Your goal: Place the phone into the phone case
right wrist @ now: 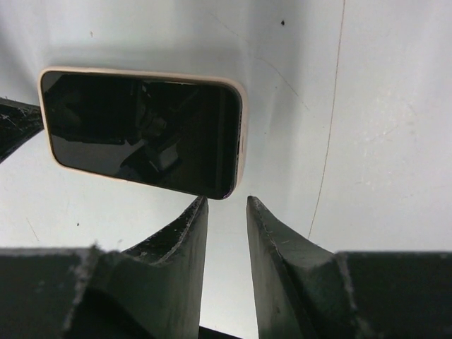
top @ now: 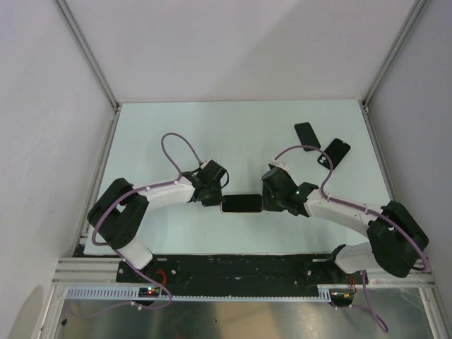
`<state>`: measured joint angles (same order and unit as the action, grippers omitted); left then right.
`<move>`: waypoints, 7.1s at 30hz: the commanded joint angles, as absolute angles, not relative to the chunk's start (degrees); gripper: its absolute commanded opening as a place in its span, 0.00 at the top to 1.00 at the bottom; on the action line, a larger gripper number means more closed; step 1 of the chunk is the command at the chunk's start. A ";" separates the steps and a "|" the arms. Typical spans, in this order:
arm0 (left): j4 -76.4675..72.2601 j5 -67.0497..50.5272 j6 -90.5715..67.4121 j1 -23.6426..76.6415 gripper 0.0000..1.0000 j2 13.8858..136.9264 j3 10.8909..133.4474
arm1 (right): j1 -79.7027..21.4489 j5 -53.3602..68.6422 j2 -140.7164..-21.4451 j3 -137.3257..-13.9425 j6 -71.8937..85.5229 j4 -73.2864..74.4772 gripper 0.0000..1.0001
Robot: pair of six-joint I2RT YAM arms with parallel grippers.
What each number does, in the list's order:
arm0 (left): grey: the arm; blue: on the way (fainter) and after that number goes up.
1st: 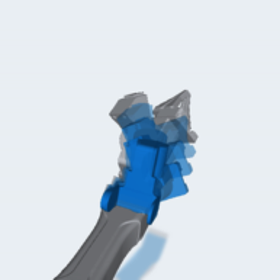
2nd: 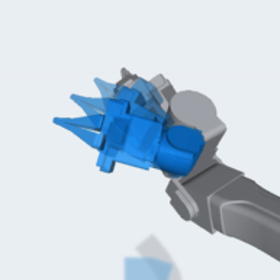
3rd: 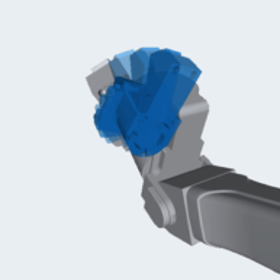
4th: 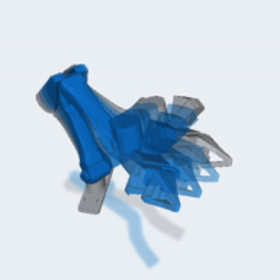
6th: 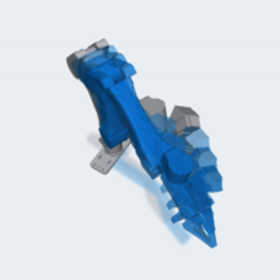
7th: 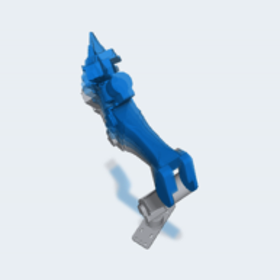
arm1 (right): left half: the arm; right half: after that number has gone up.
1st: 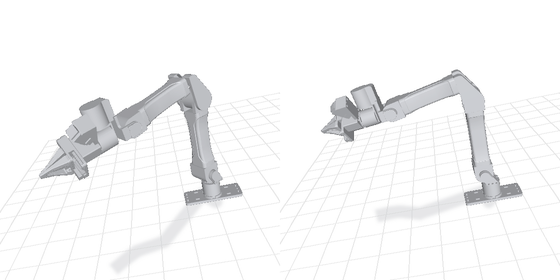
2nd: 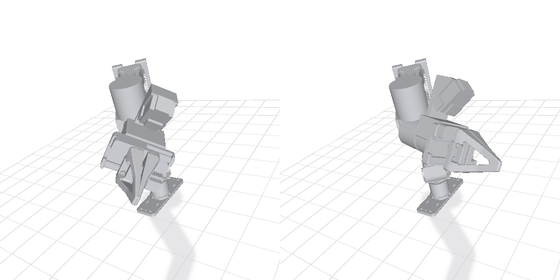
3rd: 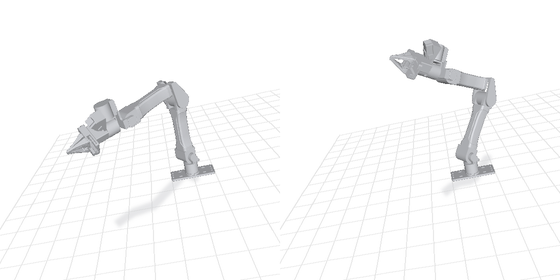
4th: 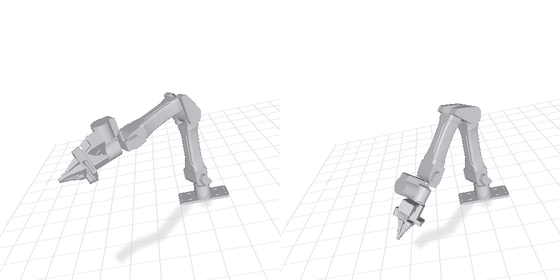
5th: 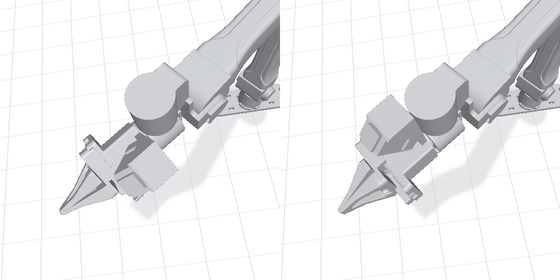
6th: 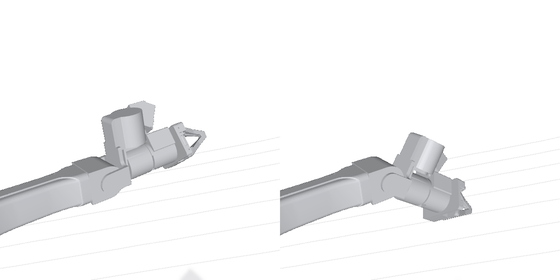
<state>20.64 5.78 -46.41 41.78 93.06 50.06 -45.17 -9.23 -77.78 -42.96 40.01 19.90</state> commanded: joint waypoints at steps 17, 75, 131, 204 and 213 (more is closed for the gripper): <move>17.74 3.89 -45.97 42.41 1.00 92.21 51.69 | -44.21 -5.35 -84.68 -42.93 40.08 16.09 0.78; 17.82 7.74 -51.77 50.80 0.95 78.60 42.61 | -35.59 -2.15 -94.56 -60.69 27.38 14.53 0.74; 15.03 4.64 -47.03 42.68 0.90 90.83 50.37 | -38.77 -1.29 -87.31 -49.79 28.49 16.70 0.73; 15.31 4.04 -47.50 39.70 0.89 82.74 46.31 | -51.81 -6.59 -93.04 -57.19 24.67 23.90 0.75; 15.44 3.53 -46.87 38.33 0.85 79.66 44.16 | -51.03 -9.05 -89.23 -57.66 13.51 15.05 0.17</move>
<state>15.94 2.81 -47.92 39.13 82.89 45.28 -51.33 -7.01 -91.00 -56.64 20.67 20.21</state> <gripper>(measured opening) 0.135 0.746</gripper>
